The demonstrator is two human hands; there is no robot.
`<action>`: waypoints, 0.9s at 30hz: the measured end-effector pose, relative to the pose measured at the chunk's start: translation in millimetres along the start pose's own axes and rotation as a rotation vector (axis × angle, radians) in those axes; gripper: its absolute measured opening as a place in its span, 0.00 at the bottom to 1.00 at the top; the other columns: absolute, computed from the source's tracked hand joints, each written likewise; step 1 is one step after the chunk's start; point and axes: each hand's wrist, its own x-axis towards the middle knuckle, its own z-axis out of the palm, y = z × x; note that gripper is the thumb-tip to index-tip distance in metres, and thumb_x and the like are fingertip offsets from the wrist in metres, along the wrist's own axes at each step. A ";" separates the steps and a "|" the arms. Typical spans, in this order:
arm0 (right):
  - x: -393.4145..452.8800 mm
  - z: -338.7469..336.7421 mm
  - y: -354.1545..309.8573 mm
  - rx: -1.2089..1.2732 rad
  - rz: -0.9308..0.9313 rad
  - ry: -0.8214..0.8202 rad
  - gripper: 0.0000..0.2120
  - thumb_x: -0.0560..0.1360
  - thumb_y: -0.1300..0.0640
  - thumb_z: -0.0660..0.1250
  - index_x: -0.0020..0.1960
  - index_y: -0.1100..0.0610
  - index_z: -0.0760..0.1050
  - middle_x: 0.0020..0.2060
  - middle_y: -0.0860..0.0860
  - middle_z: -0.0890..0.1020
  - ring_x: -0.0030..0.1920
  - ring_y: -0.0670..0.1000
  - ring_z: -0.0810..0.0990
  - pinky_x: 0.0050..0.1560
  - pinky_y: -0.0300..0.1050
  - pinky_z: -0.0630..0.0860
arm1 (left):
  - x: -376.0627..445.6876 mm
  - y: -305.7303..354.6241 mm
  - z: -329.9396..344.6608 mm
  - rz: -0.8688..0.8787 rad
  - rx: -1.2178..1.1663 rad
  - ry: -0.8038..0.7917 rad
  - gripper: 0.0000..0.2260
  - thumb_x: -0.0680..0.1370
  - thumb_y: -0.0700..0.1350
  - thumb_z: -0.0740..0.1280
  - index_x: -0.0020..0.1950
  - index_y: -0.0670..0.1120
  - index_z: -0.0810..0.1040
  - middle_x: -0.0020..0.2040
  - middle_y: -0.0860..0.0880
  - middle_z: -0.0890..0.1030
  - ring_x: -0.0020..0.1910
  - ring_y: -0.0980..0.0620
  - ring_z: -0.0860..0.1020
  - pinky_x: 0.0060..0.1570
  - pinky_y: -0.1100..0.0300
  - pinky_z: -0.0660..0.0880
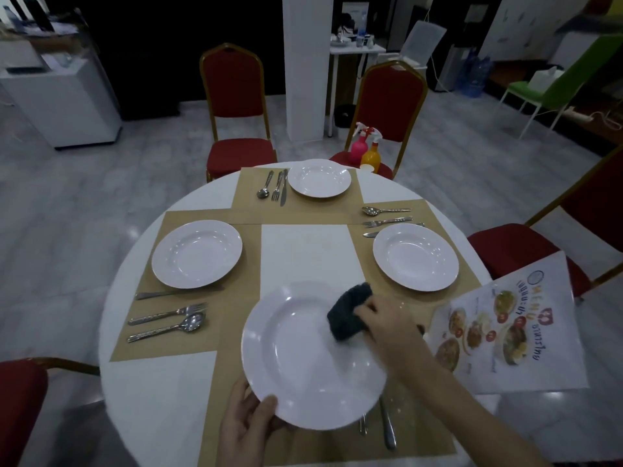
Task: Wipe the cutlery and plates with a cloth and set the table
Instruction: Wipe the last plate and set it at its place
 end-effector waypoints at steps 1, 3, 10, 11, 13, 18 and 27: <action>-12.1 7.9 -13.9 0.002 -0.012 -0.009 0.13 0.59 0.64 0.71 0.42 0.53 0.79 0.39 0.49 0.77 0.37 0.52 0.78 0.39 0.43 0.74 | 4.4 0.4 -1.7 0.026 0.024 0.012 0.20 0.75 0.24 0.61 0.58 0.46 0.76 0.45 0.42 0.85 0.38 0.43 0.83 0.28 0.53 0.80; -33.7 24.2 -45.4 0.221 0.021 -0.027 0.10 0.66 0.61 0.64 0.46 0.53 0.77 0.41 0.44 0.72 0.40 0.51 0.78 0.43 0.41 0.73 | 12.9 1.0 -2.9 0.063 0.087 0.008 0.20 0.76 0.25 0.60 0.60 0.46 0.75 0.49 0.43 0.84 0.42 0.44 0.82 0.31 0.53 0.81; -33.3 33.3 -86.1 0.402 -0.093 -0.042 0.11 0.71 0.63 0.64 0.52 0.55 0.75 0.49 0.50 0.77 0.50 0.44 0.71 0.53 0.31 0.66 | 4.2 -27.4 9.5 -0.097 0.219 -0.161 0.19 0.78 0.32 0.65 0.67 0.47 0.72 0.61 0.44 0.80 0.62 0.39 0.76 0.57 0.43 0.77; -23.2 32.3 -80.3 0.330 -0.077 -0.040 0.10 0.72 0.64 0.64 0.52 0.56 0.75 0.50 0.50 0.77 0.50 0.46 0.70 0.54 0.33 0.66 | -2.8 -30.6 12.4 -0.139 0.234 -0.199 0.21 0.78 0.33 0.64 0.70 0.47 0.69 0.63 0.42 0.78 0.63 0.39 0.76 0.60 0.41 0.75; -5.3 30.1 -66.0 0.254 -0.014 -0.086 0.10 0.74 0.66 0.63 0.54 0.58 0.74 0.52 0.52 0.75 0.52 0.50 0.70 0.53 0.40 0.70 | -10.5 -34.2 12.6 -0.209 0.188 -0.205 0.21 0.78 0.32 0.65 0.68 0.47 0.69 0.60 0.42 0.80 0.60 0.38 0.78 0.55 0.43 0.78; 3.8 17.7 -25.4 0.110 -0.147 -0.121 0.15 0.59 0.67 0.75 0.42 0.55 0.76 0.40 0.51 0.78 0.38 0.51 0.76 0.36 0.42 0.74 | -9.3 -20.7 -3.8 -0.135 0.132 -0.109 0.21 0.66 0.37 0.75 0.57 0.45 0.77 0.44 0.42 0.86 0.37 0.45 0.84 0.30 0.55 0.79; -50.4 30.9 -47.2 0.322 0.262 -0.213 0.14 0.75 0.64 0.60 0.59 0.54 0.74 0.60 0.48 0.72 0.59 0.48 0.72 0.62 0.41 0.69 | 7.4 -20.2 -15.0 -0.044 0.183 -0.120 0.17 0.77 0.30 0.65 0.63 0.43 0.72 0.42 0.37 0.84 0.31 0.42 0.79 0.29 0.56 0.77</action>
